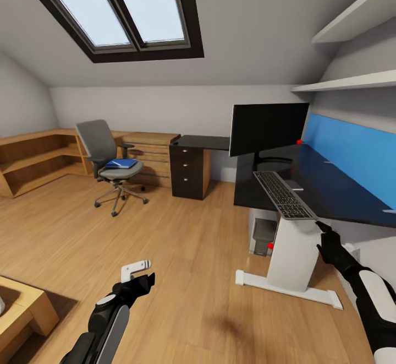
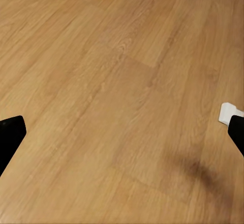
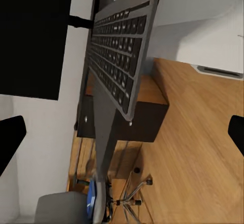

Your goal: In the bedroom, organize the workspace by keeping the computer under the desk, ensuring the monitor is on the desk, placing the keyboard on the desk next to the monitor, placing the mouse on the desk next to the keyboard, moving the folder from the swivel chair onto the desk next to the mouse, stacking the notebook on top of the folder with the pen on top of the notebook, and positioning the swivel chair next to the desk.

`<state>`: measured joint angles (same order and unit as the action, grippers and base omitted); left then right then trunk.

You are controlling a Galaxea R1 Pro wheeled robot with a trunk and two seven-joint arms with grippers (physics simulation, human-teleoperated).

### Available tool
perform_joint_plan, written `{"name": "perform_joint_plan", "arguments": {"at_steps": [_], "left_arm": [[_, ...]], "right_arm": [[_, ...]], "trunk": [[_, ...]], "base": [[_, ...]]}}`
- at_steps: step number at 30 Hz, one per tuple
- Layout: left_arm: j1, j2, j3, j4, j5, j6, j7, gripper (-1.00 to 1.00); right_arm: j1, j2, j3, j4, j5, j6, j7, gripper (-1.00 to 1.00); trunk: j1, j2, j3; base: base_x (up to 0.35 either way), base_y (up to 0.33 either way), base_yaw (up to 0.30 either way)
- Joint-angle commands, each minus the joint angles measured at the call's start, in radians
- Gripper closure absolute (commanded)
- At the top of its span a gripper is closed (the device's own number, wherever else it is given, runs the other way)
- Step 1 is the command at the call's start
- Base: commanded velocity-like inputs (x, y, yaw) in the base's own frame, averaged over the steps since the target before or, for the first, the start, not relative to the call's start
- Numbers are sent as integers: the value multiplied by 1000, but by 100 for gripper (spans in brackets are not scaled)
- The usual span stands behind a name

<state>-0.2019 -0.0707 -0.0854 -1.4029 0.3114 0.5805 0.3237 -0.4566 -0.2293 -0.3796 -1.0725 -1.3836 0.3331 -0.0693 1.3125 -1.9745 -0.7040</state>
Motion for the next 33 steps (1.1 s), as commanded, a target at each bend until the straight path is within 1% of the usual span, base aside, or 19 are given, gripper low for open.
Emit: {"name": "perform_joint_plan", "arguments": {"at_steps": [1,3,7,12,15,16,22,33], "left_arm": [[-1,0,-1,0,11,3,10,-100],[-1,0,-2,3,10,3,10,-100],[-1,0,-2,6,9,2,9,-100],[-1,0,-2,7,9,2,7,-100],[-1,0,-2,7,9,2,7,-100],[-1,0,-2,7,9,2,6,-100],[-1,0,-2,7,8,2,6,-100],[-1,1,-1,6,8,2,8,-100]], "right_arm": [[-1,0,-2,-4,-9,4,2,-100],[-1,0,-2,-7,-9,4,28,-100],[-1,0,-3,-1,-10,3,43,-100],[-1,-2,-7,60,-13,4,47,-100],[-1,-3,-15,78,-15,4,47,-100],[-1,-4,-34,95,-16,6,48,-100],[-2,-5,-41,115,-17,6,48,-100],[-2,-4,-41,121,-17,7,41,-100]], "trunk": [[0,-1,-1],[0,-1,-1],[0,-1,-1],[0,-1,-1],[0,-1,-1],[0,-1,-1],[0,-1,-1],[0,-1,-1]], "base": [[100,0,0],[194,0,0],[225,0,0],[79,0,0],[59,0,0],[156,0,0],[54,0,0],[43,28,0]]}}
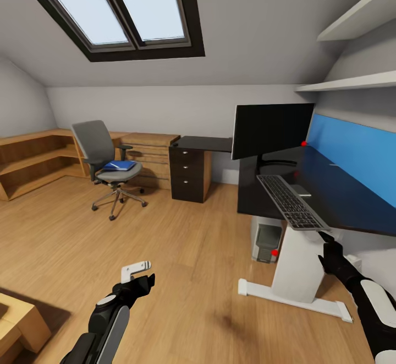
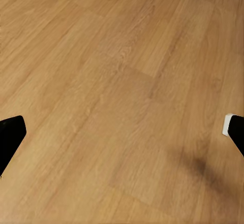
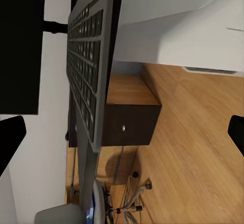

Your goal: In the bedroom, organize the workspace by keeping the computer under the desk, ensuring the monitor is on the desk, placing the keyboard on the desk next to the monitor, placing the mouse on the desk next to the keyboard, moving the folder from the swivel chair onto the desk next to the mouse, stacking the notebook on top of the folder with the pen on top of the notebook, and positioning the swivel chair next to the desk.

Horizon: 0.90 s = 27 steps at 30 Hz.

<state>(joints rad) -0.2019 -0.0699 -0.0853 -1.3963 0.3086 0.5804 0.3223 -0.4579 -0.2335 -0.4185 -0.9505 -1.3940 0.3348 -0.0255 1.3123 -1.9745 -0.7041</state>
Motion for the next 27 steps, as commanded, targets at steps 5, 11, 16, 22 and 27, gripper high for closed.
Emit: {"name": "perform_joint_plan", "arguments": {"at_steps": [5,11,16,22,27], "left_arm": [[-1,1,-1,-1,11,3,9,-100],[-1,1,-1,-1,11,3,9,-100],[-1,1,-1,-1,12,3,9,-100],[-1,1,-2,3,12,3,9,-100],[-1,0,-2,13,11,3,9,-100]], "right_arm": [[-1,0,-2,-1,-6,6,-3,-100],[-1,0,-1,0,-6,6,-4,-100],[-1,-1,0,0,-5,6,-4,-100],[-1,-1,0,-1,-3,4,-4,-100],[-1,-2,0,-2,0,3,-12,-100]], "trunk": [[0,0,-1],[0,0,-1],[0,0,-1],[0,0,-1],[0,0,-1]], "base": [[125,77,0],[112,37,0],[131,34,0],[127,5,0],[50,0,0]]}}
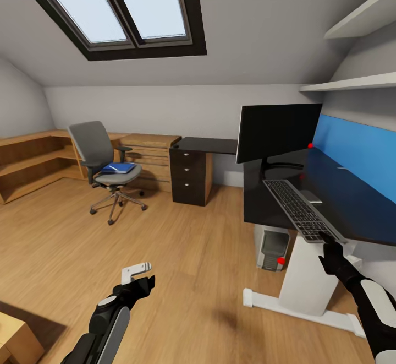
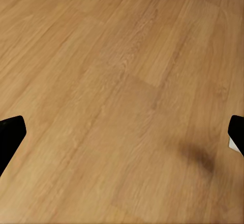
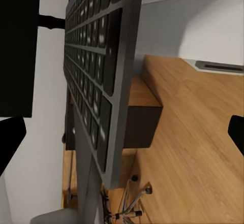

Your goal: In the bedroom, organize the workspace by keeping the computer under the desk, ensuring the monitor is on the desk, placing the keyboard on the desk next to the monitor, placing the mouse on the desk next to the keyboard, moving the folder from the swivel chair onto the desk next to the mouse, stacking the notebook on top of the folder with the pen on top of the notebook, and positioning the swivel chair next to the desk.

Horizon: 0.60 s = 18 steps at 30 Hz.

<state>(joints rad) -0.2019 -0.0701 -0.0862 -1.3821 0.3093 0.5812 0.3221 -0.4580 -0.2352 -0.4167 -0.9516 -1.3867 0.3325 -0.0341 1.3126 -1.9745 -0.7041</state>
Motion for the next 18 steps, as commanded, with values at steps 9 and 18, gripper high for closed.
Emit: {"name": "perform_joint_plan", "arguments": {"at_steps": [9,18], "left_arm": [[-1,0,-1,1,11,2,9,-100],[-1,0,-1,1,11,2,9,-100]], "right_arm": [[-1,-1,-2,-2,-6,4,-11,-100],[-1,-1,-2,-4,-5,1,-12,-100]], "trunk": [[0,0,-1],[0,0,-1]], "base": [[67,-62,0],[52,-51,0]]}}
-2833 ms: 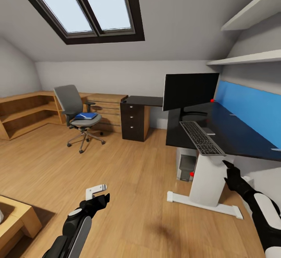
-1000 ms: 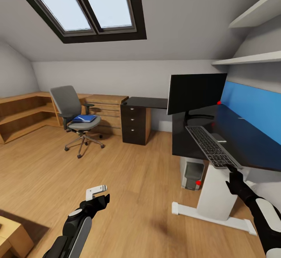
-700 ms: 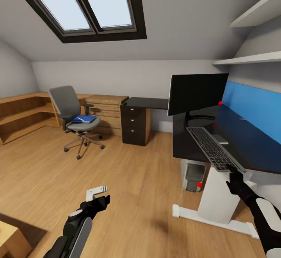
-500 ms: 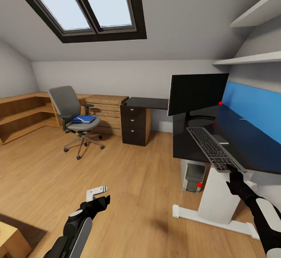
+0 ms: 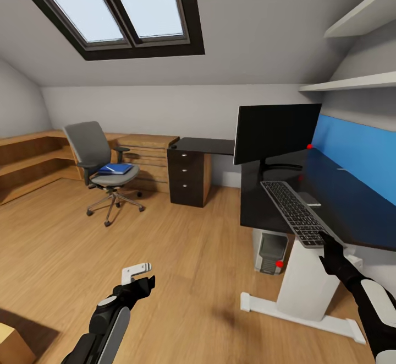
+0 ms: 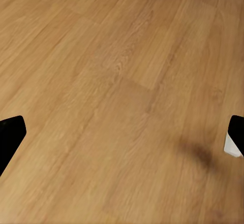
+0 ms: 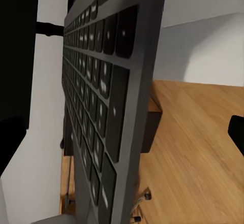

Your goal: In the bedroom, organize the workspace by keeping the computer under the desk, ensuring the monitor is on the desk, placing the keyboard on the desk next to the monitor, placing the mouse on the desk next to the keyboard, moving the folder from the swivel chair onto the desk next to the mouse, stacking the notebook on top of the folder with the pen on top of the notebook, and positioning the swivel chair next to the desk.

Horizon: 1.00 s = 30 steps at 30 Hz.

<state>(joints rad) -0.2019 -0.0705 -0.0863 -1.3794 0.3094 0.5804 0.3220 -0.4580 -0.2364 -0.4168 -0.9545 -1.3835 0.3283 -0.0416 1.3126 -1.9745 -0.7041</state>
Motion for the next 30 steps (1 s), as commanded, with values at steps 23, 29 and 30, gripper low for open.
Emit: {"name": "perform_joint_plan", "arguments": {"at_steps": [23,29,30], "left_arm": [[-1,1,-1,0,11,4,9,-100],[-1,0,-1,0,11,4,12,-100],[-1,0,-1,0,10,4,13,-100]], "right_arm": [[-1,2,0,-3,-6,2,-7,100],[-1,3,2,-7,-5,2,-6,100],[-1,4,3,-8,-5,2,-5,100]], "trunk": [[0,-1,-1],[-8,13,5],[-12,20,8]], "base": [[24,-1,0],[0,0,0],[0,0,0]]}}
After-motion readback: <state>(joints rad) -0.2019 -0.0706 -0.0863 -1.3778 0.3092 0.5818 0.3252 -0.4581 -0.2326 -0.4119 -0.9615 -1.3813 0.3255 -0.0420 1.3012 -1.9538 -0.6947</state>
